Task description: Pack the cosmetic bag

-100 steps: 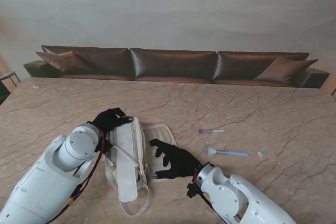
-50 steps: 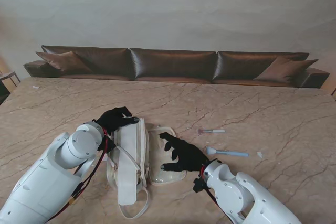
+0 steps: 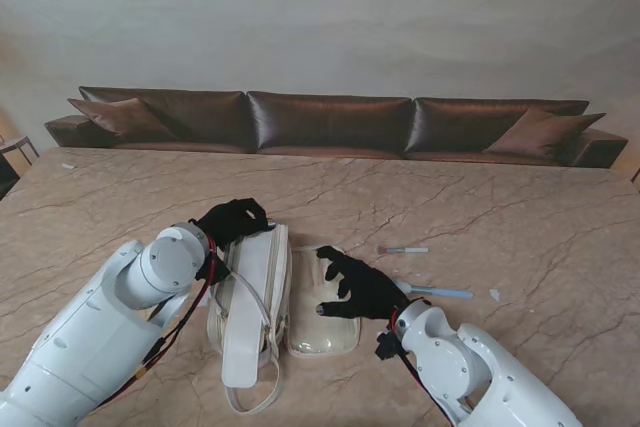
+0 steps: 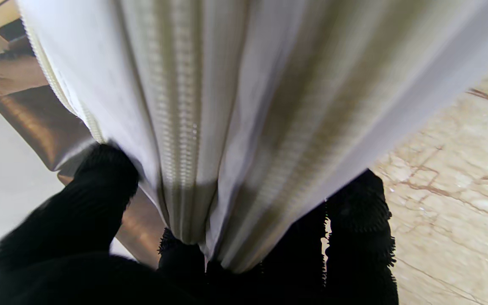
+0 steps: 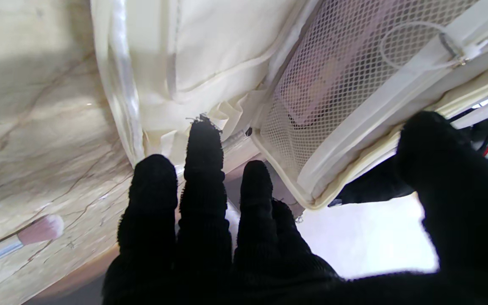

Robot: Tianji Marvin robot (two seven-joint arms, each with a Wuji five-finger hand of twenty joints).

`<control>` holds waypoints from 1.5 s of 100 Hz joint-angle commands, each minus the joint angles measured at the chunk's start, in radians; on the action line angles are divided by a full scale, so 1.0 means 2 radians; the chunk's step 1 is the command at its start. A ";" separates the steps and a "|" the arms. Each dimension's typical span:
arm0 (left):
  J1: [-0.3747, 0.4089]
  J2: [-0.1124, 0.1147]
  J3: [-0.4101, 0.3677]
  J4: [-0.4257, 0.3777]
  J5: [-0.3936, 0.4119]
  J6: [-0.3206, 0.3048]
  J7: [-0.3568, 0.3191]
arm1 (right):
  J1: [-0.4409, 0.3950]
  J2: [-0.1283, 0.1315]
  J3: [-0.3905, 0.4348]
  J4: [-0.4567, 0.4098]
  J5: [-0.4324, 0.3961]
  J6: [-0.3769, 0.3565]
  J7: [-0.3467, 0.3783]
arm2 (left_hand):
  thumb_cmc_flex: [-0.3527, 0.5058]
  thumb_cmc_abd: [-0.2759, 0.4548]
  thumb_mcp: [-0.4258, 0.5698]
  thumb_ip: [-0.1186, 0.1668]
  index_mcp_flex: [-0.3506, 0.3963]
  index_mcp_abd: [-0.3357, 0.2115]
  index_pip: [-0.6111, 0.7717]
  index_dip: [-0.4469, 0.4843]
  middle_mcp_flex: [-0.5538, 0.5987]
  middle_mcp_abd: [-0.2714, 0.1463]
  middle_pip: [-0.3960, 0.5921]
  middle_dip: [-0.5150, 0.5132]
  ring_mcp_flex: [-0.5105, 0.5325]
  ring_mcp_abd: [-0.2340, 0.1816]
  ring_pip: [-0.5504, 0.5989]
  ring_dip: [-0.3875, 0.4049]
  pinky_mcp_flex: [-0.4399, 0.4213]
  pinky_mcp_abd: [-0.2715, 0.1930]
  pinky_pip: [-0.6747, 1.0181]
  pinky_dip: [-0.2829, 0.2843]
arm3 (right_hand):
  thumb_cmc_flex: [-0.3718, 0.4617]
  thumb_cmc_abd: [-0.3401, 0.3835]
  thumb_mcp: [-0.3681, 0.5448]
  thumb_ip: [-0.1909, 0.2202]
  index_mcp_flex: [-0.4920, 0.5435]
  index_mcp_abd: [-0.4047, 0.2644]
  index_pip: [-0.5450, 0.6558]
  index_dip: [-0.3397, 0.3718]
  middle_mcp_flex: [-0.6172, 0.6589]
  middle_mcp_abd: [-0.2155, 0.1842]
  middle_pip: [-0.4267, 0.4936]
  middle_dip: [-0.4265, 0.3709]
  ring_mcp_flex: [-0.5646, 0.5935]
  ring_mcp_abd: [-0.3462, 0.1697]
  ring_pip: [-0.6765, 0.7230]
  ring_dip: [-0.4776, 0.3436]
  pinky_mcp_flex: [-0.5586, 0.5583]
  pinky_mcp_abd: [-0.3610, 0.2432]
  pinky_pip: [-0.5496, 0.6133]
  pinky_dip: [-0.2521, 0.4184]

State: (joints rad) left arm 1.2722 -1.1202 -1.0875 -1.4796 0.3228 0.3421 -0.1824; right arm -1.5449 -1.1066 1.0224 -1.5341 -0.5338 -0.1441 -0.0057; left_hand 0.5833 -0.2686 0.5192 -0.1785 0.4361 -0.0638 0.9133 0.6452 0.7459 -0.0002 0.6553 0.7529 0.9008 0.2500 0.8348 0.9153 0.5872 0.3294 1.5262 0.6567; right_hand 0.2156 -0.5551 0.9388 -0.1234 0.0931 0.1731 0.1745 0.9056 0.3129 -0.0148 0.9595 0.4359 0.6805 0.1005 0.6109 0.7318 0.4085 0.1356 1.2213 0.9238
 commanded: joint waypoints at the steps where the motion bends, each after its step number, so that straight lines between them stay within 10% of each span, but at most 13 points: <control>1: 0.011 -0.001 -0.007 -0.015 0.007 0.004 0.002 | -0.001 -0.001 0.000 -0.002 0.000 0.002 0.000 | -0.084 0.017 0.106 0.054 -0.026 0.020 -0.068 -0.031 -0.031 -0.050 -0.015 -0.033 -0.028 -0.001 -0.038 -0.025 -0.026 0.000 -0.020 0.011 | 0.001 0.007 -0.004 0.010 0.001 -0.011 0.005 0.004 0.000 -0.011 -0.010 -0.004 -0.002 -0.002 -0.005 -0.002 -0.002 -0.002 -0.001 0.009; 23: 0.029 0.007 -0.026 -0.041 0.024 0.016 -0.016 | 0.005 -0.002 -0.005 0.004 0.007 -0.001 -0.002 | -0.124 -0.007 0.020 0.063 -0.063 0.074 -0.223 -0.158 -0.149 -0.012 -0.127 -0.150 -0.127 0.000 -0.163 -0.105 -0.143 0.009 -0.165 0.010 | 0.000 0.009 -0.002 0.010 -0.001 -0.013 0.015 -0.005 0.002 -0.011 -0.015 -0.005 -0.003 -0.002 -0.007 -0.003 -0.004 0.000 -0.004 0.009; 62: 0.078 0.017 -0.065 -0.090 0.063 0.051 -0.033 | 0.001 -0.001 0.002 -0.002 -0.002 0.003 -0.003 | -0.104 -0.012 -0.107 0.067 -0.057 0.125 -0.256 -0.176 -0.170 0.026 -0.144 -0.185 -0.153 0.010 -0.194 -0.124 -0.191 0.009 -0.231 0.007 | 0.000 0.009 -0.003 0.010 -0.002 -0.016 0.032 -0.017 0.002 -0.011 -0.016 -0.004 -0.003 -0.003 -0.009 -0.003 -0.005 0.000 -0.008 0.008; 75: 0.104 0.024 -0.083 -0.114 0.071 0.066 -0.054 | -0.001 0.000 0.008 -0.006 -0.007 0.006 0.001 | -0.110 -0.011 -0.119 0.065 -0.048 0.141 -0.257 -0.176 -0.167 0.049 -0.148 -0.191 -0.152 0.015 -0.196 -0.124 -0.190 0.010 -0.233 0.008 | 0.000 0.009 -0.003 0.010 0.000 -0.019 0.039 -0.022 0.003 -0.011 -0.017 -0.005 -0.003 -0.002 -0.010 -0.004 -0.007 0.001 -0.011 0.007; 93: 0.146 0.034 -0.106 -0.156 0.082 0.092 -0.088 | -0.002 0.003 0.020 -0.013 -0.016 0.008 0.010 | -0.079 0.036 -0.263 0.075 -0.016 0.127 -0.224 -0.139 -0.135 0.061 -0.142 -0.194 -0.136 0.033 -0.178 -0.115 -0.178 0.012 -0.213 0.023 | 0.000 0.013 -0.003 0.011 0.005 -0.024 0.050 -0.032 0.011 -0.010 -0.029 -0.009 -0.002 -0.001 -0.011 -0.004 -0.007 0.001 -0.014 0.006; 127: 0.175 0.039 -0.104 -0.187 0.099 0.132 -0.097 | 0.002 0.008 0.030 -0.019 -0.033 0.012 0.028 | -0.131 0.048 -0.258 0.115 0.028 0.120 -0.160 -0.079 -0.053 0.068 -0.095 -0.147 -0.052 0.047 -0.097 -0.082 -0.089 0.027 -0.121 0.037 | -0.003 0.015 0.000 0.011 0.017 -0.036 0.070 -0.046 0.029 -0.012 -0.039 -0.012 0.001 -0.002 -0.012 -0.003 -0.006 0.002 -0.014 0.006; 150: 0.180 0.037 -0.098 -0.189 0.089 0.124 -0.093 | -0.004 0.009 0.038 -0.026 -0.034 0.026 0.034 | -0.065 -0.010 -0.223 0.138 0.067 0.088 -0.121 -0.055 0.000 0.046 -0.059 -0.114 -0.025 0.044 -0.074 -0.075 -0.058 0.033 -0.098 0.026 | -0.007 0.021 0.000 0.012 0.022 -0.042 0.081 -0.056 0.036 -0.013 -0.044 -0.012 0.003 -0.002 -0.012 -0.003 -0.006 0.002 -0.014 0.006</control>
State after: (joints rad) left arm 1.6170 -1.0391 -1.2861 -1.8476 0.5212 0.5990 -0.3728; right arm -1.5468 -1.0892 1.0974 -1.5783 -0.5999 -0.1011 0.0595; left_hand 0.3975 -0.2311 0.0330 0.0480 0.5386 0.1498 0.6137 0.5109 0.7141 0.1271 0.4993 0.5000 0.8216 0.3276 0.6638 0.7455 0.4547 0.3583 1.2846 0.7157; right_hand 0.2156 -0.5295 0.9389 -0.1232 0.1320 0.1189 0.3222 0.8142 0.3664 -0.0186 0.8950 0.4151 0.6797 0.1005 0.5979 0.7309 0.3977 0.1385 1.2001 0.9238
